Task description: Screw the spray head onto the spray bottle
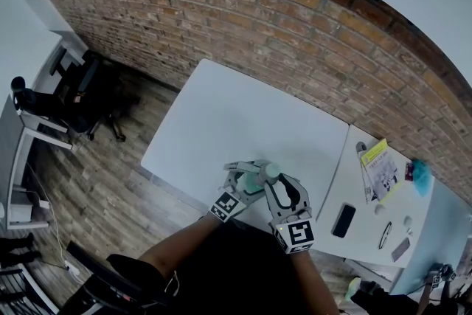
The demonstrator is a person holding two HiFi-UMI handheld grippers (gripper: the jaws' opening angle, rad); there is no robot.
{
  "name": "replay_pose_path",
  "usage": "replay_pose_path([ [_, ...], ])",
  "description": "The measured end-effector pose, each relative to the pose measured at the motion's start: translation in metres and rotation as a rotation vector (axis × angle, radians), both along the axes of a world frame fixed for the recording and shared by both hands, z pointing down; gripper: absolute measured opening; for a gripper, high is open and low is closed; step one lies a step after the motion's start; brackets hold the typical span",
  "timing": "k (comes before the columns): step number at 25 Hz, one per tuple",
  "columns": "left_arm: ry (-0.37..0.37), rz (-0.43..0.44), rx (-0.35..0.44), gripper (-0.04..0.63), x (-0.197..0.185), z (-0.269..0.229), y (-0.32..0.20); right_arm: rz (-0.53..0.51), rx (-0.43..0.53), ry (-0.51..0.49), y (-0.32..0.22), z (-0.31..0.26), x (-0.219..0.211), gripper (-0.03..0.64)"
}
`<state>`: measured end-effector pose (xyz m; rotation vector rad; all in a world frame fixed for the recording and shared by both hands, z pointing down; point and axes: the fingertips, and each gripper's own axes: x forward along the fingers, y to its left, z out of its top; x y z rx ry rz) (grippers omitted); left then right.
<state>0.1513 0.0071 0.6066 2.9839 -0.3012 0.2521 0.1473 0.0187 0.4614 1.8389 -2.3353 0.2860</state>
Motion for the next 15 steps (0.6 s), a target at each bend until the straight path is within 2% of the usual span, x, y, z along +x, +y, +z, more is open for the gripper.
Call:
replay_pose_path([
  [6,-0.011,-0.034,0.005,0.41,0.002,-0.001,-0.001,0.087,0.009,-0.033,0.019,-0.001,0.013,0.137],
  [15,-0.025,-0.005,0.053,0.421,-0.001,0.002,0.003,0.182,-0.017,-0.082,0.054,0.014,0.013,0.137],
])
